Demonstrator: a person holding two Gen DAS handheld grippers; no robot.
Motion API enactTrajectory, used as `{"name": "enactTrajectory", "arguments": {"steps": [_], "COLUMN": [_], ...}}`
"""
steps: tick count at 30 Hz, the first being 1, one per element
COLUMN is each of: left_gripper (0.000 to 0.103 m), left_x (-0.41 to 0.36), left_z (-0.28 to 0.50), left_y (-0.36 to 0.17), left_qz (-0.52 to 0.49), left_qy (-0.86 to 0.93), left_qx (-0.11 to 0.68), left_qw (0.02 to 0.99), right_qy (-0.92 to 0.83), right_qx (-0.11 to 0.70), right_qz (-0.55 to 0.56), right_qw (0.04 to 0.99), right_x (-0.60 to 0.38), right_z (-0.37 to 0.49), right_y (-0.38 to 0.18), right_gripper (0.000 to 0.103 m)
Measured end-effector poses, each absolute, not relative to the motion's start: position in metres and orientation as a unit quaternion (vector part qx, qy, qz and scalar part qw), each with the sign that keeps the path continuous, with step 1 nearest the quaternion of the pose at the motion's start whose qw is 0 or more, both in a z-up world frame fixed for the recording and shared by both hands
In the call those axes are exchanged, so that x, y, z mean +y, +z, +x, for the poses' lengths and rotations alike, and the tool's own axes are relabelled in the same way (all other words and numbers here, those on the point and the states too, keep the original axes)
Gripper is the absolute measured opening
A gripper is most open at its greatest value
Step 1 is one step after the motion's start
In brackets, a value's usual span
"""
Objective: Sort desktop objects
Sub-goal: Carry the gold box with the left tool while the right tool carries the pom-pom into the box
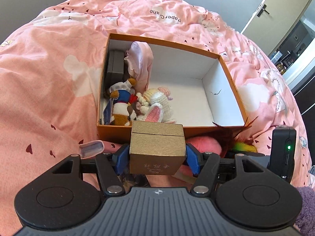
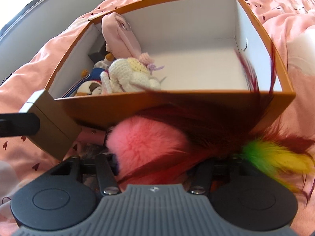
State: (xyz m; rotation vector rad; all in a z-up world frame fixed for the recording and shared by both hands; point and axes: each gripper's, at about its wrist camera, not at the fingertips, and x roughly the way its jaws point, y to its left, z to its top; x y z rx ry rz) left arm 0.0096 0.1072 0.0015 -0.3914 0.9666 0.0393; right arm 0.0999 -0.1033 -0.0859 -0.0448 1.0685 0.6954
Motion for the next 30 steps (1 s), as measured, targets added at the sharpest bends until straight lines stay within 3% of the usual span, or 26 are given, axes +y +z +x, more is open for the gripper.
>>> {"name": "enactTrajectory", "arguments": {"steps": [9,18,30], "left_gripper": [0.071,0.07,0.07], "left_x": [0.109,0.104,0.102], "left_z": [0.01,0.01,0.025], "left_y": [0.01,0.023,0.053], "left_qz": [-0.181,-0.179,-0.157], "left_qy": [0.028,0.02,0.018], "left_qx": [0.454,0.442,0.404], "left_qw": [0.872,0.879,0.901], "right_qy": [0.407,0.45,0.431], "right_qx": [0.495,0.433,0.358], "right_qz": [0.009,0.044,0.073], "right_qw": [0.767,0.78,0.825], "right_x": [-0.118,-0.136,-0.15], "right_z": [0.064,0.038,0.081], "right_y": [-0.055,-0.004,0.048], "right_gripper": [0.051,0.051,0.051]}}
